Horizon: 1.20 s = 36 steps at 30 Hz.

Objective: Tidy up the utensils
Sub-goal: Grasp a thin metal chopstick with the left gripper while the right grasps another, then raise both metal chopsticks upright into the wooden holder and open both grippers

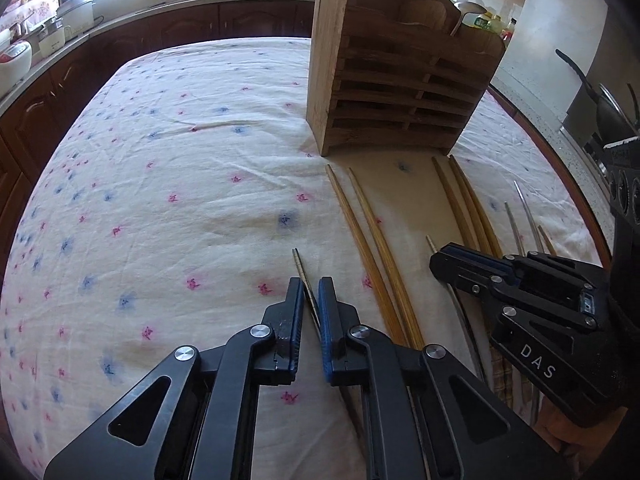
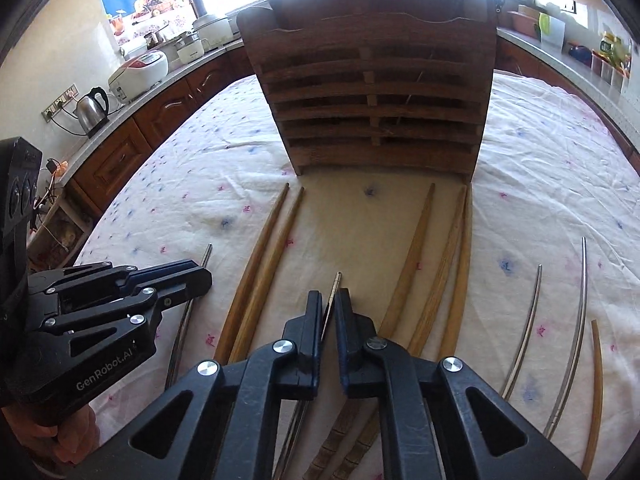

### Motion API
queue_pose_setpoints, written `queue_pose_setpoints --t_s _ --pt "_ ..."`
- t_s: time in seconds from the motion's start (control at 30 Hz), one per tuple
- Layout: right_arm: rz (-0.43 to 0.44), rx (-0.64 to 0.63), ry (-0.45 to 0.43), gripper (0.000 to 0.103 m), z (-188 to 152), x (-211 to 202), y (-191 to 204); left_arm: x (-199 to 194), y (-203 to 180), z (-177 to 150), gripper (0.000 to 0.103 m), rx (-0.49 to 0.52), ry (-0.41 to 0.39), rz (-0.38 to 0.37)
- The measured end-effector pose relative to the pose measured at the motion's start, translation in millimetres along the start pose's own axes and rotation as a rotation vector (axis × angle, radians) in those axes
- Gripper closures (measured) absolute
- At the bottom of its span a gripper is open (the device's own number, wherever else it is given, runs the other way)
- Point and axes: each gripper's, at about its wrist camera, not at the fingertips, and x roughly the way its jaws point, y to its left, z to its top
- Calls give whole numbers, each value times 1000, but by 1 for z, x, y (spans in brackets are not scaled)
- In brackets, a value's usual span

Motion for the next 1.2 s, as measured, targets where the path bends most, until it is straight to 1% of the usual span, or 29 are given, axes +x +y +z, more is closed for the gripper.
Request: queue_pose_setpoints --t_s 0.03,0.1,0.23,0.4,0.57,0.77,0.97,1.2 --pt "16 10 2 97 0 -1 -2 -2 0 0 98 -5 1 -16" --pt "61 40 0 99 1 -5 -4 -10 1 -2 99 -6 -14 -24" --pt "110 67 -43 99 -2 -29 -4 -39 6 -4 99 -28 -51 -81" --pt "136 70 -127 99 -2 -72 -4 -86 11 -2 99 -51 -123 -160" --pt "161 81 -218 99 2 -119 -5 -136 11 -1 99 -45 -215 -206" --pt "178 77 -329 99 4 -172 -8 -178 11 -1 99 -38 -286 -260" --pt "173 81 -403 100 5 -205 -14 -204 6 0 99 -18 -342 -281" --pt "160 81 -442 100 13 -218 -21 -209 1 7 99 -8 -363 -286"
